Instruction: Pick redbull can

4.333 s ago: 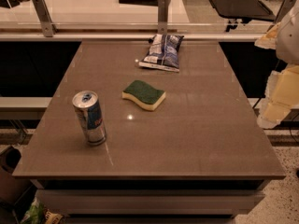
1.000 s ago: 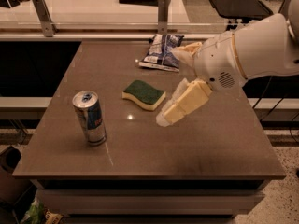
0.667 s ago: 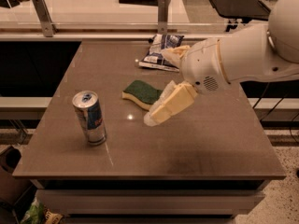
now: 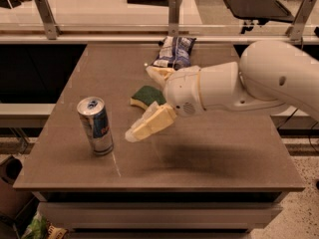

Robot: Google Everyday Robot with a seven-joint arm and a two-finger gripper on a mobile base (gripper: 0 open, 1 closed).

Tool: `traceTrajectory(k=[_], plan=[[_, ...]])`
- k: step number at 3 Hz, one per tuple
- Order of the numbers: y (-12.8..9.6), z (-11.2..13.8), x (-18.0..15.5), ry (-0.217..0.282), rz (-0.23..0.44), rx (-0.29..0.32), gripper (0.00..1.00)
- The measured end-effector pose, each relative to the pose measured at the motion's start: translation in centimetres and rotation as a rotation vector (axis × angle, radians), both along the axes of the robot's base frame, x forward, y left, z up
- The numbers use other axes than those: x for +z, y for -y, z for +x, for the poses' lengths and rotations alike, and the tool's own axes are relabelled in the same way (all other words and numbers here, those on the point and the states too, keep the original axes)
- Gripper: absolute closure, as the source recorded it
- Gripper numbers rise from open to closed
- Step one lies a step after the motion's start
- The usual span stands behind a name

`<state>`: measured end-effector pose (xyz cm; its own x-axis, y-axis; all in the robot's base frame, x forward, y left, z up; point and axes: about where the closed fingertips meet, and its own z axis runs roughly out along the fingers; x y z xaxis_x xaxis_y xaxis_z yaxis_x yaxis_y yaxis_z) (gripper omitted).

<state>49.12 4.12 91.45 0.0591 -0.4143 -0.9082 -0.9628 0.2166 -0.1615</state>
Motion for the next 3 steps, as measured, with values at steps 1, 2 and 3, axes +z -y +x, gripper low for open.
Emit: traceTrajectory(k=[1,2,3], plan=[[-2.2,0.3,-2.1,-0.007,0.083,0.019,0.0],[-3.1,0.0,-3.3,-0.018,0.144,0.027,0.0],[-3.4,-0.7,-3.7,-0.042,0.195,0.043,0.0]])
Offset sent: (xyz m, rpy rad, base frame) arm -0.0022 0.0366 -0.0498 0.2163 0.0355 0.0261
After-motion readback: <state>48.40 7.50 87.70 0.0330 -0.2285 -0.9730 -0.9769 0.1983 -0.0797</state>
